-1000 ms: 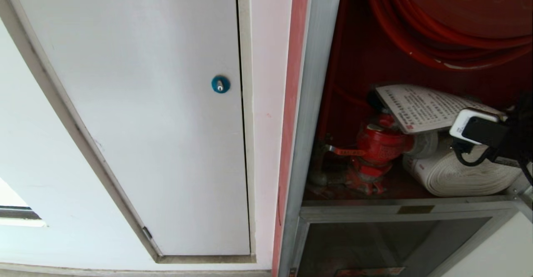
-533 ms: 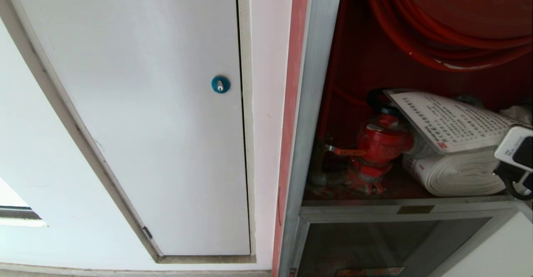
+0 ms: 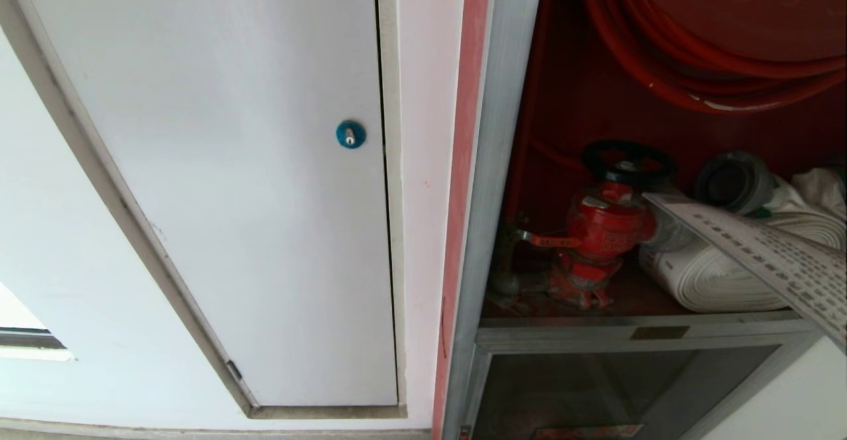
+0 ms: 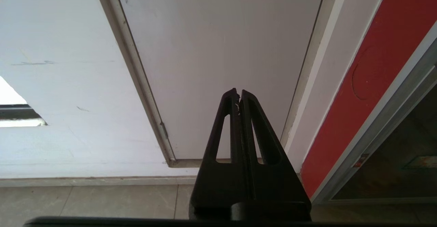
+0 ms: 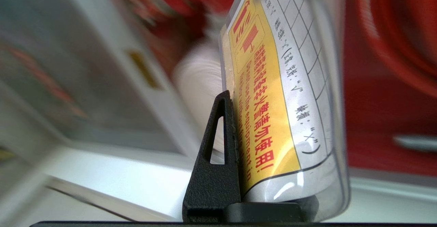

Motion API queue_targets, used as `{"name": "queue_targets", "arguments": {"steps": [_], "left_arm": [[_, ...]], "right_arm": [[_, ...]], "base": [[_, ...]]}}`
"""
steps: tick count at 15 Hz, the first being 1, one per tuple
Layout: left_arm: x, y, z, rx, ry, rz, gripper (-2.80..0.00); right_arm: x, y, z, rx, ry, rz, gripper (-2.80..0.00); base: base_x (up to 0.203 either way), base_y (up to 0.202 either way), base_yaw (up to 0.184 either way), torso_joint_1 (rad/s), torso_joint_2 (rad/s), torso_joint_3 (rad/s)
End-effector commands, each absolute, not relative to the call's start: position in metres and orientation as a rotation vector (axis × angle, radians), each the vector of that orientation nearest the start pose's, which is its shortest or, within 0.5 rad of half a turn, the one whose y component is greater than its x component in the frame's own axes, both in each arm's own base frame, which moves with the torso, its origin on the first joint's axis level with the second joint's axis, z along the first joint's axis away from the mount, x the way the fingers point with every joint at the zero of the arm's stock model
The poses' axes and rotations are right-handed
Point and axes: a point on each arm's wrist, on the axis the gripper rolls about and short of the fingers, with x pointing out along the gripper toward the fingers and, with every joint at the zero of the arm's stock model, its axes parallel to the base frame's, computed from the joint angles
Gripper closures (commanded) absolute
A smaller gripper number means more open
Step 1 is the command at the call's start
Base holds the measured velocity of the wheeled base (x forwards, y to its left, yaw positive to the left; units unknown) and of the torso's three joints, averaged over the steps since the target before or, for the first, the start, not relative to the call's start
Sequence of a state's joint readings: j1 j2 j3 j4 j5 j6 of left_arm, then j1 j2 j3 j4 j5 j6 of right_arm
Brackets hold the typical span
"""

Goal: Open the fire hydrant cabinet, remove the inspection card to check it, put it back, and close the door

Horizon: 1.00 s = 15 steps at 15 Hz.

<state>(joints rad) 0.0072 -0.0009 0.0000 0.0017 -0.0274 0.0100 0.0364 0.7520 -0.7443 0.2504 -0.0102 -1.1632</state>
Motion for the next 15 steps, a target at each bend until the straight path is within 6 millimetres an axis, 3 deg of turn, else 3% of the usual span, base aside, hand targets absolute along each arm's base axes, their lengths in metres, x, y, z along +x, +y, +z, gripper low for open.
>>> {"name": "queue_targets", "arguments": {"steps": [1, 12, 15], "left_arm": [[-0.023, -0.001, 0.075, 0.009, 0.001, -0.02, 0.0], [-0.023, -0.001, 0.075, 0.01, 0.001, -0.02, 0.0], [-0.023, -0.001, 0.075, 0.009, 0.001, -0.02, 0.0]], "right_arm": [[0.039, 0.002, 0.252, -1.118, 0.169, 0.201, 0.0], [0.025, 0.01, 0.219, -0.456, 0.204, 0.517, 0.0], [0.025, 0.011, 0.217, -0.38, 0.211, 0.572, 0.0]], "base": [[0.0, 0.0, 0.0, 0.0, 0.0, 0.0], [0.0, 0.0, 0.0, 0.0, 0.0, 0.0], [0.0, 0.0, 0.0, 0.0, 0.0, 0.0]]}}
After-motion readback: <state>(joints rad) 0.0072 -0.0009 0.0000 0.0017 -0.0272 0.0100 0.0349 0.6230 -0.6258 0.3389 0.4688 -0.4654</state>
